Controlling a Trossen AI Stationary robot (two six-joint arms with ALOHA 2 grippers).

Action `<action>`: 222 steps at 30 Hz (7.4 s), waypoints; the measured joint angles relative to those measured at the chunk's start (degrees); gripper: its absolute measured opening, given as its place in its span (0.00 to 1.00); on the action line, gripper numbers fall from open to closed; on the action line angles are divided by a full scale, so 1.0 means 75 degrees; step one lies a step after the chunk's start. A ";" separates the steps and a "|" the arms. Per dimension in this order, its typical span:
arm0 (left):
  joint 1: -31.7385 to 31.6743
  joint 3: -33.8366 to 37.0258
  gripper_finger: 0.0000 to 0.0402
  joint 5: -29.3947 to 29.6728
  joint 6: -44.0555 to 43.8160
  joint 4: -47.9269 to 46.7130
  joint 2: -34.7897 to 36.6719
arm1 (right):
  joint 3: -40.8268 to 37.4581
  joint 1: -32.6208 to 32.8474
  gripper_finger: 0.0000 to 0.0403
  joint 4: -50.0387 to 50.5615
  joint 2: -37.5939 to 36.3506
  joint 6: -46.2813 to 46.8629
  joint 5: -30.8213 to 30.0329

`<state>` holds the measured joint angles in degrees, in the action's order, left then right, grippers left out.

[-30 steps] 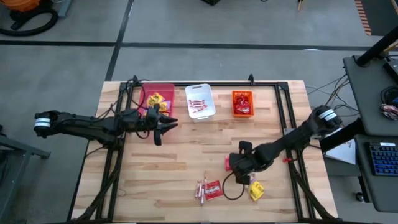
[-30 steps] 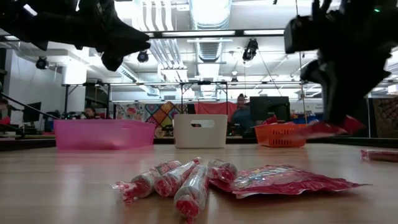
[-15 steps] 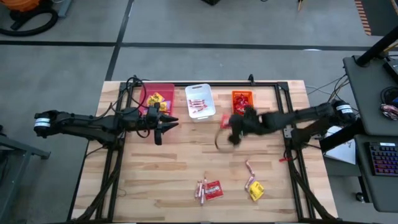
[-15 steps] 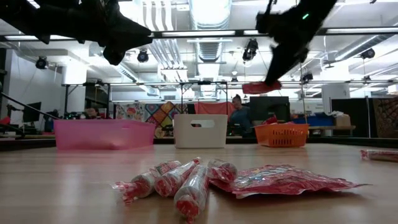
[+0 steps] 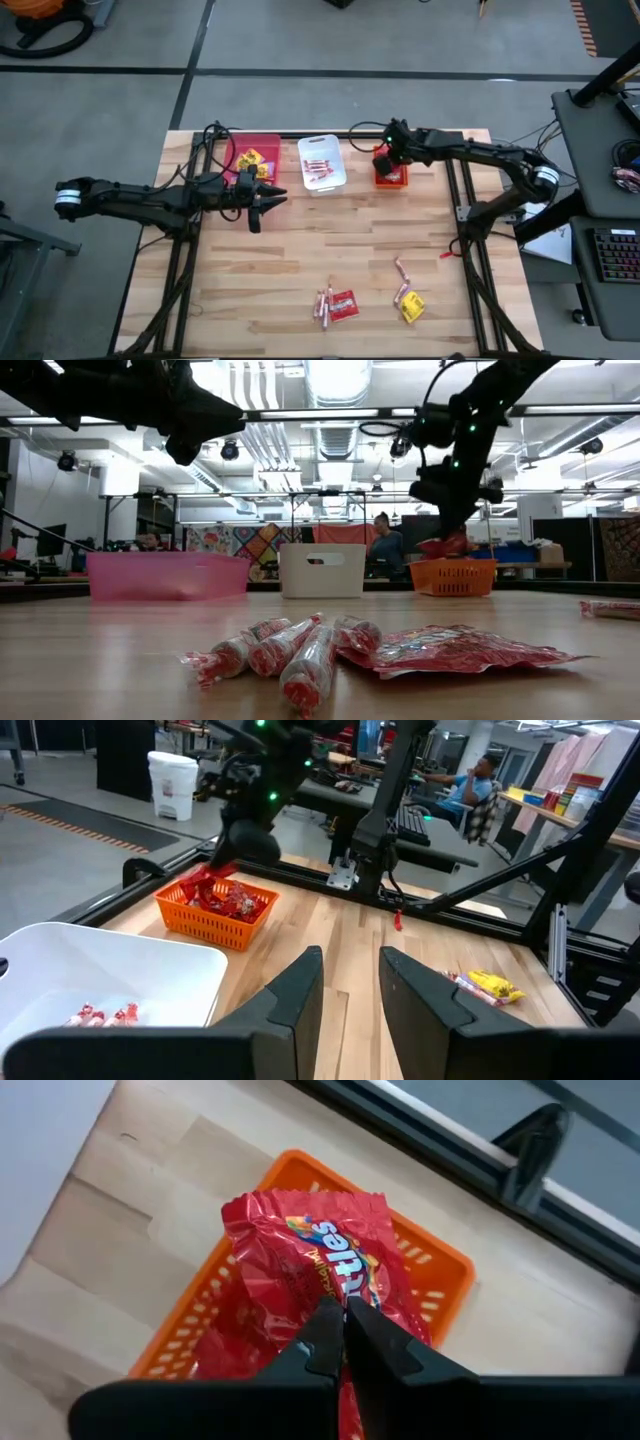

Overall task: Sort candy
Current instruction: Put the red candy into the orange bin, then put the white candy into the white bin

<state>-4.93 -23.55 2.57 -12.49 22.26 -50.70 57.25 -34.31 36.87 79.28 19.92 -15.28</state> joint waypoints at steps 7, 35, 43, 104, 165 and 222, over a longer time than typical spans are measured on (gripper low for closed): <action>0.0000 0.0001 0.21 -0.0001 0.0000 -0.0002 0.0000 | 0.0000 -0.0133 0.02 -0.0281 0.0626 -0.0008 0.0033; 0.1646 0.0009 0.20 0.0528 -0.1974 0.0398 -0.1407 | 0.1135 0.0785 0.48 0.1217 -0.0413 0.0031 0.1562; 0.2959 -0.0070 0.20 0.0886 -0.4774 0.0236 -0.2514 | 0.0622 0.3050 0.48 0.1322 -0.1340 0.0707 0.1626; 0.5064 -0.7970 0.03 0.2006 -0.7641 -0.7847 -0.9384 | -0.0180 0.7234 0.46 0.1203 -0.1454 0.2455 0.0005; 0.4179 -0.7889 0.02 0.5604 -0.0737 -0.4100 -0.7851 | -0.3302 0.7371 0.25 -0.9388 -0.0839 -0.3062 0.0835; 0.4121 -0.7892 0.04 0.6014 -0.1213 -0.4587 -0.7836 | -0.3299 0.7154 0.58 -0.9889 -0.0907 -0.2254 0.0404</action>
<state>25.98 -82.74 47.67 -21.59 -12.14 -109.47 32.51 19.34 -37.30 72.48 3.02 -12.25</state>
